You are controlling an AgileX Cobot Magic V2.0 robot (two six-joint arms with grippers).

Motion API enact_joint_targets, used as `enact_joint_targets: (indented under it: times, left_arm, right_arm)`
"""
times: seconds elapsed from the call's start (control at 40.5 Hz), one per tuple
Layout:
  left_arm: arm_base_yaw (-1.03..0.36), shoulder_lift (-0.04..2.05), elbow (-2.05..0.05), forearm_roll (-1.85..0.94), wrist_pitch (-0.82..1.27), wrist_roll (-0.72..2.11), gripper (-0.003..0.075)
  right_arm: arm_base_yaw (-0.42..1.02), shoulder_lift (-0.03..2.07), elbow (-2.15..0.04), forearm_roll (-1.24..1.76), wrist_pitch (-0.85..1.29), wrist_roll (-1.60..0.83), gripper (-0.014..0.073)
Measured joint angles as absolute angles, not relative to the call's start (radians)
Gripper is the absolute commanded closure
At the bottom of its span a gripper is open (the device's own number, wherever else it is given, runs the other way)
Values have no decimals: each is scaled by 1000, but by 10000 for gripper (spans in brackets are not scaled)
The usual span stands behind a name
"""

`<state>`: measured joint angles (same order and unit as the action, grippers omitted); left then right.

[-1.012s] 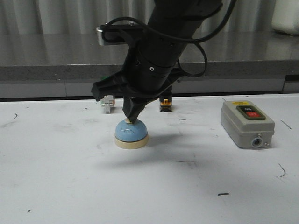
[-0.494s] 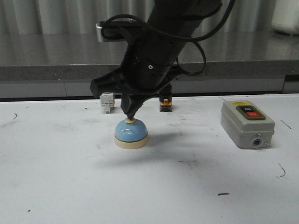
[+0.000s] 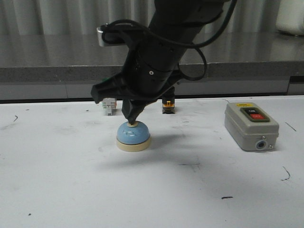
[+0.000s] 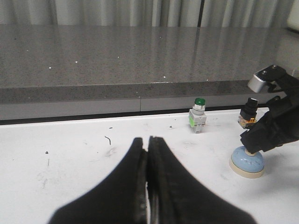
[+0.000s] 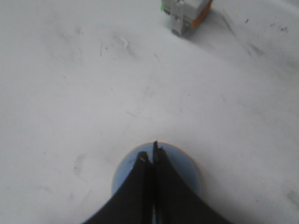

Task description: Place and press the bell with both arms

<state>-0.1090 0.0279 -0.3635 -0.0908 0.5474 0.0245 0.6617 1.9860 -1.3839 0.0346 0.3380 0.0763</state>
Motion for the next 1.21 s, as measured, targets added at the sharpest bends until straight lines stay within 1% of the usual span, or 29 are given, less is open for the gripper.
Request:
enact_joint_targets:
  times: [0.222, 0.543, 0.765, 0.962, 1.209]
  left_arm:
    - [-109, 28, -364, -91, 547, 24, 740]
    - [-109, 28, -364, -91, 547, 24, 740]
    - [-109, 28, -364, -91, 547, 24, 740]
    - [-109, 28, -364, -91, 547, 24, 740]
    - [-109, 28, -364, -91, 547, 24, 740]
  right_arm:
    - [662, 1983, -1388, 35, 336, 76, 661]
    - [662, 1893, -1388, 35, 322, 76, 661]
    - [655, 1880, -1388, 41, 340, 91, 661]
    - [570, 1782, -1323, 68, 355, 101, 661]
    - [405, 1570, -1107, 68, 355, 103, 661]
